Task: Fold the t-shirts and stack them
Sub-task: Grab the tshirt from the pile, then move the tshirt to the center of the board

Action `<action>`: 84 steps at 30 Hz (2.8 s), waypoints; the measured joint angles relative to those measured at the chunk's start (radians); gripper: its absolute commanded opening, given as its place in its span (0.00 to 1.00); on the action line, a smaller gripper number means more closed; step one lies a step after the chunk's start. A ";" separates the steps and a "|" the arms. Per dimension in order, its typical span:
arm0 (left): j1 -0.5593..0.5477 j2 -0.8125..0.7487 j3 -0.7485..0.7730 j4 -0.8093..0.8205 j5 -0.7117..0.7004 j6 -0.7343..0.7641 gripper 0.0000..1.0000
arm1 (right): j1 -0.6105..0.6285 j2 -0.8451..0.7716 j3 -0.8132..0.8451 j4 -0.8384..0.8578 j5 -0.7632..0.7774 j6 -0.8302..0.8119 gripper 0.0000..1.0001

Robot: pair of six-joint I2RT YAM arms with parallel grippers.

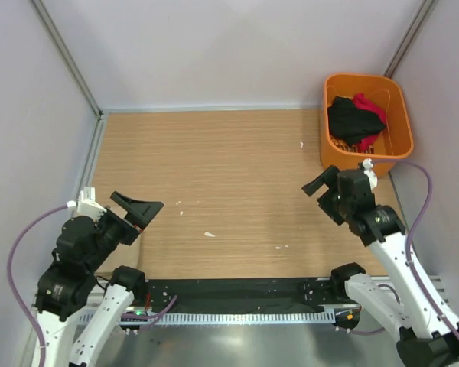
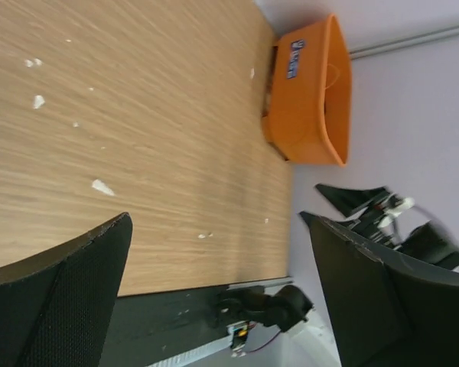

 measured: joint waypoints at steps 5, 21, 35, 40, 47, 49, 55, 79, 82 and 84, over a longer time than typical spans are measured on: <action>0.000 0.098 0.261 -0.148 -0.007 0.163 1.00 | 0.000 0.268 0.335 -0.111 0.154 -0.146 1.00; 0.000 0.463 0.513 -0.204 0.218 0.514 0.77 | -0.290 1.233 1.250 0.103 0.358 -0.441 0.71; 0.000 0.686 0.555 -0.149 0.145 0.658 0.63 | -0.391 1.735 1.538 0.125 0.438 -0.469 0.48; 0.000 0.766 0.552 -0.128 0.118 0.680 0.63 | -0.386 1.772 1.561 0.136 0.472 -0.500 0.11; 0.000 0.768 0.552 -0.124 0.106 0.697 0.62 | -0.383 1.813 1.654 0.128 0.525 -0.534 0.01; 0.000 0.767 0.552 -0.119 0.107 0.697 0.61 | -0.383 1.788 1.655 0.127 0.551 -0.548 0.01; -0.003 0.721 0.539 -0.109 0.118 0.687 0.60 | -0.382 1.575 1.625 0.138 0.596 -0.588 0.01; -0.014 0.427 0.384 -0.180 0.232 0.467 0.75 | 0.166 0.499 0.681 0.023 -0.046 -0.382 0.70; -0.016 0.480 0.339 -0.169 0.253 0.439 0.74 | 0.182 0.533 0.489 -0.043 -0.083 -0.389 0.67; -0.024 0.544 0.311 -0.134 0.262 0.420 0.73 | 0.179 0.532 0.410 -0.101 -0.056 -0.401 0.58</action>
